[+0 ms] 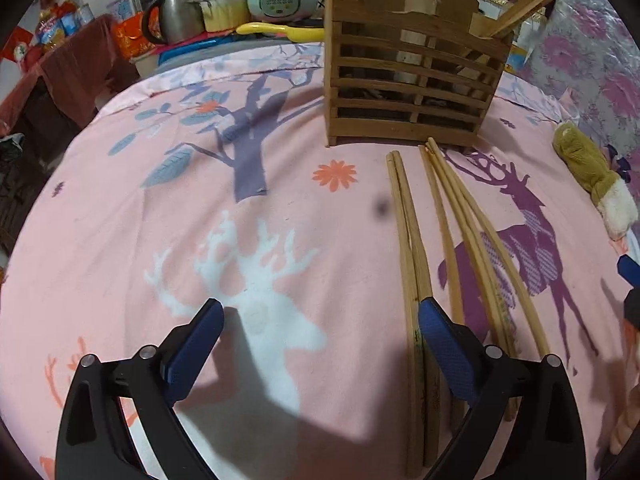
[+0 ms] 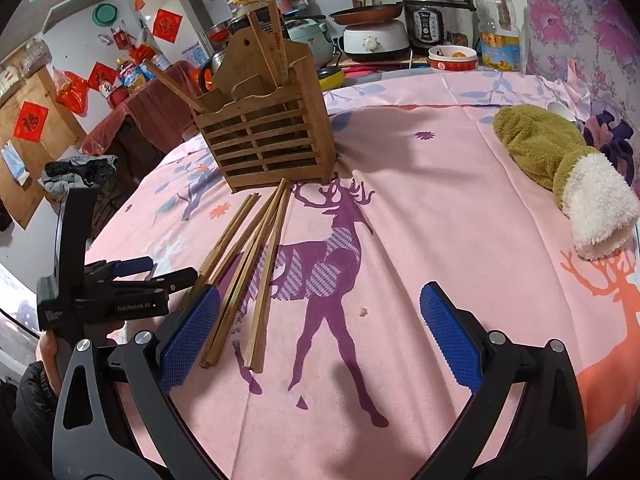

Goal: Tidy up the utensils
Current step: 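Lower the left tool onto a loose wooden chopstick and close on it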

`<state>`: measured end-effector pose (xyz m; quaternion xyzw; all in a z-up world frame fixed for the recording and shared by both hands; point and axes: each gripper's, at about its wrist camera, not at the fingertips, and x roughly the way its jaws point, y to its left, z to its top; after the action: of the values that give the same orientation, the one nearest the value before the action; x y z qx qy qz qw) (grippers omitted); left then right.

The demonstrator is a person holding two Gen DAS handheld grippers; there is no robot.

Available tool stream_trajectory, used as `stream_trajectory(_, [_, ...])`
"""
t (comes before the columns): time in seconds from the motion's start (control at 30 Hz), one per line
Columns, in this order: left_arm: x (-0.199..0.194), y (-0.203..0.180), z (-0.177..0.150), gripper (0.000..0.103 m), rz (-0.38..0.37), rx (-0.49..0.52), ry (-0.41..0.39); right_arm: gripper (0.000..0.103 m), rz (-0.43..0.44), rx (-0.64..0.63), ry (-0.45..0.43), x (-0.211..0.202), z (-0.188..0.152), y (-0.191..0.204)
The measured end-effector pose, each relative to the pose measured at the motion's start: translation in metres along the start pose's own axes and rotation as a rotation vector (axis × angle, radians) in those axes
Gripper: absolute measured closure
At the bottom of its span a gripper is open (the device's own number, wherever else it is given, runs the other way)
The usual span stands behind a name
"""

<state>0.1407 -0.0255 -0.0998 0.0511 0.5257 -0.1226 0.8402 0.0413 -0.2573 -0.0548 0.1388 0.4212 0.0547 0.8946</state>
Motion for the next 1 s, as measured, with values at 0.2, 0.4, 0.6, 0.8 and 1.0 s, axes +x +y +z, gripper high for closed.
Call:
stream_trajectory(0.2, [0.008, -0.006, 0.005, 0.006, 0.063, 0.02, 0.009, 0.006, -0.016, -0.023, 0.009, 0.004, -0.002, 0.003])
stream_trajectory(0.4, [0.003, 0.048, 0.016, 0.008, 0.178, -0.115, -0.021, 0.006, -0.032, -0.049, -0.004, 0.002, -0.003, 0.006])
stream_trajectory(0.6, [-0.005, 0.075, 0.01, 0.016, 0.062, -0.205, 0.006, 0.007, -0.041, -0.088, -0.012, 0.002, -0.004, 0.012])
stream_trajectory(0.8, [-0.015, 0.063, -0.01, 0.037, 0.085, -0.139, 0.007, 0.007, -0.038, -0.087, -0.024, -0.002, -0.004, 0.012])
stream_trajectory(1.0, [-0.034, 0.052, -0.04, 0.065, 0.082, -0.06, -0.01, 0.022, -0.007, -0.075, -0.021, -0.006, -0.004, 0.012])
